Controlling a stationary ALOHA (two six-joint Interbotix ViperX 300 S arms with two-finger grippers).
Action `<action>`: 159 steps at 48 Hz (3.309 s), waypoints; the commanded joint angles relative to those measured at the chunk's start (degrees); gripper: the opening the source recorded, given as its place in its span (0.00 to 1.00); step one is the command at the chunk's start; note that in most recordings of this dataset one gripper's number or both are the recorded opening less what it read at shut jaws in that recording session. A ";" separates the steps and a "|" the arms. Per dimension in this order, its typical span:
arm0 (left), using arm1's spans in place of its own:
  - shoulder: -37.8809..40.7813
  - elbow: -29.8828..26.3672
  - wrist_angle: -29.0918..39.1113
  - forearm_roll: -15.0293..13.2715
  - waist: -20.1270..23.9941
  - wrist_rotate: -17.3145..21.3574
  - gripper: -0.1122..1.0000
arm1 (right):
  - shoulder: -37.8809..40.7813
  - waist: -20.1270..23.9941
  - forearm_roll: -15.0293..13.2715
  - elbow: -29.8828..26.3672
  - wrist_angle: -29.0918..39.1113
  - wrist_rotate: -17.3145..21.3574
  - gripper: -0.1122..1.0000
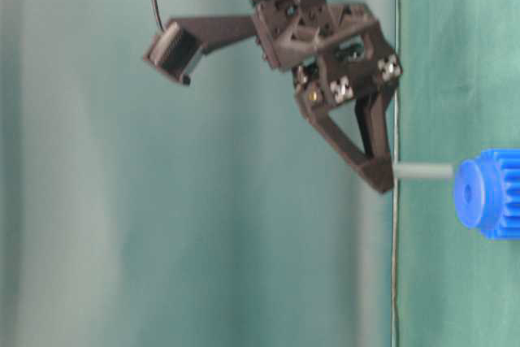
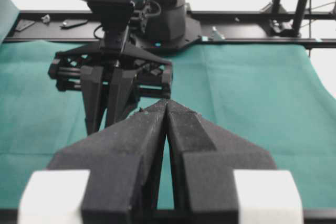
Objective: Insert the shaft placed at a random location into the center hole of the small gear at another random location.
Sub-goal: 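Carry the shaft left and align it above the blue gear's center hole, then lower the shaft into the gear's center hole with the right gripper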
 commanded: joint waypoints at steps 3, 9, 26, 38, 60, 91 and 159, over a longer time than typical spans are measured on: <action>0.26 -1.05 -0.26 0.09 -0.09 -0.09 0.10 | 0.53 0.00 -0.09 -3.25 0.18 -0.70 0.20; 0.26 -1.05 -0.26 0.09 0.00 0.00 0.10 | 1.32 0.18 0.00 -4.04 0.18 -0.70 0.20; 0.26 -1.05 -0.18 0.09 -0.09 0.09 0.10 | 1.49 0.44 0.09 -3.96 0.18 -0.62 0.20; 0.18 -1.14 -0.26 0.09 -0.09 0.18 0.10 | 1.85 0.53 0.09 -3.96 0.18 -0.44 0.20; 0.26 -1.05 -0.26 0.09 -0.09 0.18 0.10 | 3.60 0.70 0.62 -3.78 0.09 -0.18 0.20; 0.44 -1.05 -0.26 0.00 -0.09 0.18 0.10 | -0.44 0.70 0.35 -3.16 1.85 -0.79 0.20; 0.62 -0.97 -0.18 0.09 -0.09 0.44 0.10 | 7.12 1.32 1.58 -3.52 -1.49 0.00 0.20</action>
